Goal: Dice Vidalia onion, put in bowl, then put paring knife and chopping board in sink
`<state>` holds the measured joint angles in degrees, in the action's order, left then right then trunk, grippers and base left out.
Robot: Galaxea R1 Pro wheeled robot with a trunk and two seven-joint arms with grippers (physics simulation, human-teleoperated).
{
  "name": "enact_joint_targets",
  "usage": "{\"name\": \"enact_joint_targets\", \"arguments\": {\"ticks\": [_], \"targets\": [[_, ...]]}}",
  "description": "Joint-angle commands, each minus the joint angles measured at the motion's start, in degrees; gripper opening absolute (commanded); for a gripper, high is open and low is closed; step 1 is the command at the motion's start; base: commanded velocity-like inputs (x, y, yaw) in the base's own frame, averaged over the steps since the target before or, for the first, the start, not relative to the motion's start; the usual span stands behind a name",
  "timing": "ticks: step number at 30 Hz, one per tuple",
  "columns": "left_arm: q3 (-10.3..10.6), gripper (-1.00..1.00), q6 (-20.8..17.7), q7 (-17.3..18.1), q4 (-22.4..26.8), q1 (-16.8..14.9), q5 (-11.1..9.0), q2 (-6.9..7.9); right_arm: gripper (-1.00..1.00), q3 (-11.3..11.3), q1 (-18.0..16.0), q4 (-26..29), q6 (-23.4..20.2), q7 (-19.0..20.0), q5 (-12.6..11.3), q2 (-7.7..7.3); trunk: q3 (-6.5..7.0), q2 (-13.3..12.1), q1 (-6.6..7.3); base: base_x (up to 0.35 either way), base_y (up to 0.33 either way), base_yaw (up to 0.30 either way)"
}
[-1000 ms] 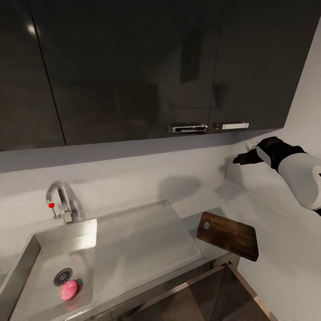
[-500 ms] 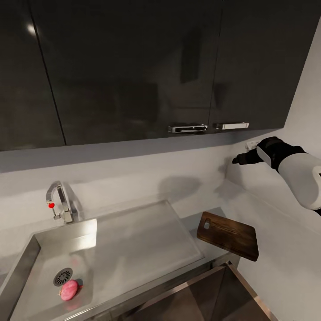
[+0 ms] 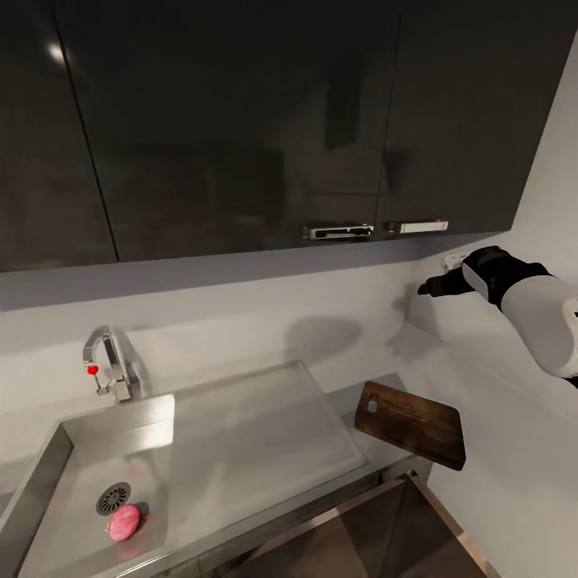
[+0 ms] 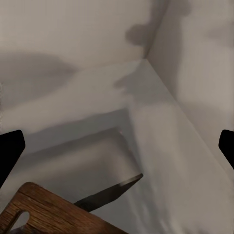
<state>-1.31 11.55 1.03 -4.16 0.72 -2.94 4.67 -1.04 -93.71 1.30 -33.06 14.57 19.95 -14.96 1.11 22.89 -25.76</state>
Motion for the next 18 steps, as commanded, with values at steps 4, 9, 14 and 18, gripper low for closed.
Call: {"name": "enact_joint_targets", "arguments": {"ticks": [4,9,14,18], "targets": [[-0.1,1.0,0.2,0.1,-0.2,0.0,-0.3,-0.3,1.0,-0.1,0.0,0.1,-0.4,0.4,0.6,0.69,0.0,0.0,-0.02,0.0,0.0,0.0],[-0.1,1.0,0.2,0.0,-0.2,0.2,-0.3,-1.55,1.0,-0.1,0.2,0.0,-0.6,0.8,1.0,3.2,0.0,0.0,-0.02,0.0,0.0,0.0],[-0.1,1.0,0.2,0.0,-0.2,0.2,-0.3,-1.55,1.0,-0.1,0.2,0.0,-0.6,0.8,1.0,3.2,0.0,0.0,-0.02,0.0,0.0,0.0],[-0.1,1.0,0.2,0.0,-0.2,0.2,-0.3,-1.55,1.0,-0.1,0.2,0.0,-0.6,0.8,1.0,3.2,0.0,0.0,-0.02,0.0,0.0,0.0]]}}
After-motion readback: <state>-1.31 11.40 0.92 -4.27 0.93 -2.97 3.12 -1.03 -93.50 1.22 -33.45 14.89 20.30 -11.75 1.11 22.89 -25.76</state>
